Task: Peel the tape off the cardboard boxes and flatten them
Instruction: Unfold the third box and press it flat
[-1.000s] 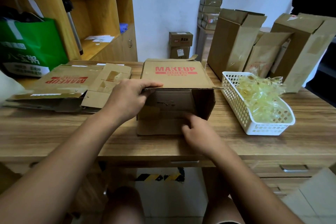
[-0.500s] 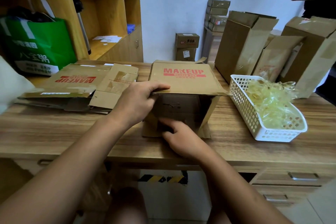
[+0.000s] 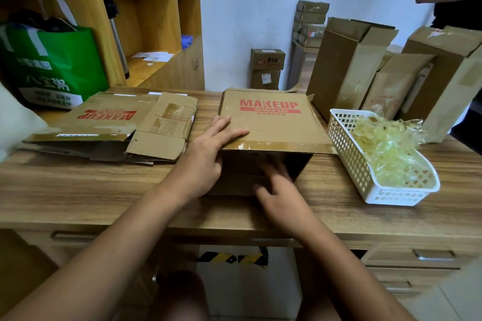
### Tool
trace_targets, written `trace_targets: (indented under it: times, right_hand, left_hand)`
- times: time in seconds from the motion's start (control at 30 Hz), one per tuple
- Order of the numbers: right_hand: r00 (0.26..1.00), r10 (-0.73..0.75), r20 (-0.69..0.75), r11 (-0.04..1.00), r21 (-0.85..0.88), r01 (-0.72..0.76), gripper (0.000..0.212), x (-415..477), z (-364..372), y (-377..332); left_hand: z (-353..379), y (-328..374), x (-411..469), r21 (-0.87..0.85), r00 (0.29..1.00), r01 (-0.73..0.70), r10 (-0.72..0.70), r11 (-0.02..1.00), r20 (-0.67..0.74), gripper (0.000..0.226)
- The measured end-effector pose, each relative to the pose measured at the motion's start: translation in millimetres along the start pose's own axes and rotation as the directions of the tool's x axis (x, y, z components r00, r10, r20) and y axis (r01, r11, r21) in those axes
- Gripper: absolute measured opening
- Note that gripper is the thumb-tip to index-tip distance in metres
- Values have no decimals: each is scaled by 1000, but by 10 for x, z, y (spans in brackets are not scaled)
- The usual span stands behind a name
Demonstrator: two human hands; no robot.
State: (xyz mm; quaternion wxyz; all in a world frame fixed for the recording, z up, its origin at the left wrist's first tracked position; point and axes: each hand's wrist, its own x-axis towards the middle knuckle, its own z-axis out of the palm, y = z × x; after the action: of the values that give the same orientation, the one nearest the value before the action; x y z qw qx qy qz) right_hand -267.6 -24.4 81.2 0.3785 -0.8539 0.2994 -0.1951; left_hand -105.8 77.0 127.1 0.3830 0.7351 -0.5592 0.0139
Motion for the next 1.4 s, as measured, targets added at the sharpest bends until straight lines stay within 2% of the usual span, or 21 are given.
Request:
trace_targets:
  times: [0.07,0.13,0.2,0.23,0.27,0.3,0.33,0.37,0.43,0.47,0.5,0.57,0.63,0.73,0.8,0.97,1.1,1.23,1.3,1.4]
  right_hand:
    - [986,67,-152,994,98,-53,51,-41,-118,93]
    - [952,91,-292,981,193,-34,33,-83,-221,197]
    - [924,173,-340,915,402,-23,33,-118,-313,276]
    - [922,228,-312,822,570,-10,38,-124,-354,292]
    - [924,274,-267,678,735,11,40,-118,-388,304]
    - [921,311,-236,535,844,36,40,-101,-418,315]
    - [911,338,-235,445,893,65,36,-82,-450,312]
    - [899,362,-245,399,913,88,33,-65,-483,302]
    - [867,408,-287,407,907,109,27,-52,-539,262]
    - [847,423,-321,483,871,89,23,-48,-563,248]
    - [824,417,-383,618,785,52,19,-47,-594,236]
    - [777,300,-554,901,431,-40,16,-28,-657,254]
    - [745,170,-645,984,157,-89,27,-2,-696,265]
    - [708,53,-704,996,-13,-87,37,-2,-714,227]
    - [704,-4,-710,978,-148,-144,38,-11,-712,196]
    - [789,-87,-609,900,-388,-200,30,-26,-643,101]
    - [856,-172,-488,877,-471,-93,37,-1,-627,30]
    - [957,-111,-269,842,-536,-54,50,129,-662,8]
    - [976,-84,-199,831,-555,-41,52,176,-657,50]
    - [994,-42,-105,810,-586,-28,55,195,-600,149]
  left_hand:
    - [-35,-34,13,30,1000,20,-20,999,5,95]
    - [-68,-70,27,58,1000,30,-30,998,2,96]
    - [-93,-93,33,86,999,24,-26,996,26,95]
    - [-103,-101,32,96,999,11,-16,995,49,95]
    - [-115,-106,28,103,997,-3,-5,995,78,95]
    - [-129,-107,26,107,994,-15,4,994,109,94]
    - [-142,-105,23,110,990,-26,11,994,138,94]
    - [-153,-101,24,109,987,-34,16,993,163,94]
    - [-160,-73,21,103,980,-47,25,994,199,94]
    - [-157,-50,16,100,977,-51,29,994,210,94]
    - [-149,-27,9,96,975,-53,31,994,219,93]
    - [-129,11,-2,77,970,-50,30,996,240,89]
    - [-119,34,-10,51,964,-53,38,997,263,84]
    - [-117,34,-4,27,958,-55,45,998,281,78]
    - [-122,27,7,18,953,-47,40,999,300,73]
    - [-104,-24,-1,55,946,-75,54,996,319,53]
    - [-93,-76,-22,72,950,-50,26,996,311,62]
    - [-18,-136,-95,112,926,14,-55,994,375,73]
    - [25,-173,-137,111,907,30,-74,993,415,72]
    - [84,-198,-168,106,892,-30,-21,994,452,69]
